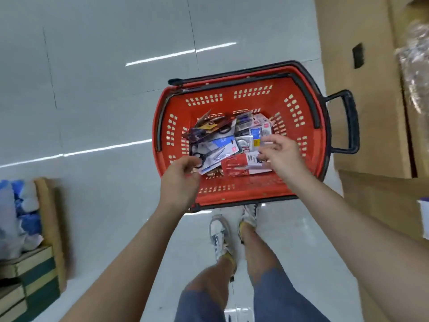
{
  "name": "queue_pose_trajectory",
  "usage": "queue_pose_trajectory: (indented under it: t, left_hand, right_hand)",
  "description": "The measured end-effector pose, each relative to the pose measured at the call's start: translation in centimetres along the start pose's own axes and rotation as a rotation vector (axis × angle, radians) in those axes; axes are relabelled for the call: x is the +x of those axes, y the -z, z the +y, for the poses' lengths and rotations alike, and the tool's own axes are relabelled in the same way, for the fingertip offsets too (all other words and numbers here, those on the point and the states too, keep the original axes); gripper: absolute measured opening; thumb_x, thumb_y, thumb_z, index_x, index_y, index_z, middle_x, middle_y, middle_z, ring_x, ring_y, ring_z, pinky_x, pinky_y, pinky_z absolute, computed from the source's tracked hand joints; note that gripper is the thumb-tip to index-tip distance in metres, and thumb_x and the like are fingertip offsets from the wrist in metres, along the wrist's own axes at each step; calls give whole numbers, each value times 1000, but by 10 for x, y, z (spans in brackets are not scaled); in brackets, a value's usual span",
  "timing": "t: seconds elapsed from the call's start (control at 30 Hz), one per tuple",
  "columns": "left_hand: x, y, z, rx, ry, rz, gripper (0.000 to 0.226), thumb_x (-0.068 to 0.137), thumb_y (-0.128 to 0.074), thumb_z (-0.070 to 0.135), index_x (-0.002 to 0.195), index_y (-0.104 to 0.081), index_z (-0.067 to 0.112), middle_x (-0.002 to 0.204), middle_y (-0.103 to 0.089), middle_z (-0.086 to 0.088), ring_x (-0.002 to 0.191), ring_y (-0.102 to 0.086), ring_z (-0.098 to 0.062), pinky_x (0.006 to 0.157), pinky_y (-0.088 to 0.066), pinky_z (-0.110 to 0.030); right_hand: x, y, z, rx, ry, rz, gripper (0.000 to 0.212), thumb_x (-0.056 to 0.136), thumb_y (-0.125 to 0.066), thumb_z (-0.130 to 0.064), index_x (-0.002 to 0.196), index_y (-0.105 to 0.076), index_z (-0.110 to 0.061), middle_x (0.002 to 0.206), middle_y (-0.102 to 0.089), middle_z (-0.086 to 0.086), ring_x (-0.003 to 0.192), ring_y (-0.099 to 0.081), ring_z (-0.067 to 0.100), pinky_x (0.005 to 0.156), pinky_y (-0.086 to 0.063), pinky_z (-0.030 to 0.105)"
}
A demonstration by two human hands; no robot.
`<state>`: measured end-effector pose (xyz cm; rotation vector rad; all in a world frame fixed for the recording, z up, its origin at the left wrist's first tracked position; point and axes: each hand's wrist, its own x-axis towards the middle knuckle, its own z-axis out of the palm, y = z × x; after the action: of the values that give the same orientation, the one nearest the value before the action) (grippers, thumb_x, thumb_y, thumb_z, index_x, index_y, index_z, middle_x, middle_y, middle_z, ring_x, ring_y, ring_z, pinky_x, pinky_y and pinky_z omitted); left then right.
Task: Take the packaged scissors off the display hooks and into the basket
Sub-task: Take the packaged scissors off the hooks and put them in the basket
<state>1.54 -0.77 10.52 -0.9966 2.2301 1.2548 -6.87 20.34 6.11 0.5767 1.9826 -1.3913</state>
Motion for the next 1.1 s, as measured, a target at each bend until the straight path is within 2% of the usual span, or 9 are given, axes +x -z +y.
queue_pose_trajectory:
  t: [0.13, 0.37, 0.53, 0.63, 0.77, 0.9, 0.97, 1.03, 1.1]
  left_hand:
    - [96, -37, -20, 366, -147, 35, 53, 79, -66, 5, 130, -60, 16, 126, -59, -8, 120, -53, -29, 100, -40, -33]
    - [240, -83, -70, 635, -40, -59, 100, 75, -82, 36, 153, -20, 35, 158, -24, -23, 136, -37, -49, 109, -41, -52]
    - [281, -106, -85, 744, -124, -131, 74, 83, -72, 26, 147, -35, 29, 120, -66, -11, 104, -65, -34, 83, -50, -38]
    - [274, -123, -90, 671, -237, -80, 61, 90, -60, 17, 147, -37, 20, 124, -64, -10, 107, -65, -32, 82, -48, -36]
    - [243, -135, -92, 499, -323, -52, 70, 87, -54, 7, 152, -31, 17, 142, -52, -11, 114, -60, -33, 94, -45, -41]
    - [218, -139, -91, 318, -283, -284, 78, 78, -61, 28, 151, -34, 28, 145, -48, -4, 126, -53, -28, 104, -44, -40]
    - [216, -130, -88, 28, -143, -352, 67, 72, -61, 38, 138, -52, 36, 129, -58, 2, 117, -59, -18, 100, -48, -38]
    - [224, -124, -90, -230, 44, -157, 38, 78, -68, 26, 114, -63, 35, 111, -64, 6, 102, -63, -13, 91, -52, -37]
    - [240, -124, -102, -62, 133, 45, 50, 81, -71, 22, 127, -55, 29, 127, -57, -3, 117, -56, -22, 101, -48, -43]
  right_hand:
    - [83, -31, 22, -107, -79, -104, 37, 79, -68, -40, 113, -55, -50, 107, -67, -3, 98, -64, 19, 93, -53, 43]
    - [191, -107, 42, 80, -187, -186, 58, 96, -61, -31, 146, -33, -38, 139, -51, 9, 118, -57, 26, 102, -49, 47]
    - [223, -163, 49, 284, -283, -213, 56, 93, -67, -26, 142, -41, -38, 133, -57, 7, 102, -65, 24, 87, -56, 47]
    - [232, -184, 59, 324, -256, -71, 56, 76, -80, -29, 126, -55, -35, 125, -64, 4, 106, -66, 28, 87, -57, 55]
    - [225, -183, 62, 342, -191, 54, 36, 80, -81, -32, 108, -61, -27, 102, -73, -5, 96, -70, 13, 88, -58, 41]
    - [212, -165, 77, 157, -62, 181, 24, 86, -73, -16, 106, -60, -23, 98, -73, -6, 82, -69, 5, 75, -56, 24]
    - [209, -155, 82, 23, -29, 288, 26, 87, -68, -11, 106, -59, -26, 101, -72, -4, 86, -68, 10, 79, -58, 31]
    - [206, -142, 86, -18, 2, 334, 30, 88, -67, -10, 109, -57, -30, 102, -71, -7, 89, -69, 10, 85, -58, 42]
    - [198, -127, 86, -31, 26, 331, 45, 89, -66, -6, 124, -50, -30, 106, -68, -12, 90, -68, 2, 83, -60, 38]
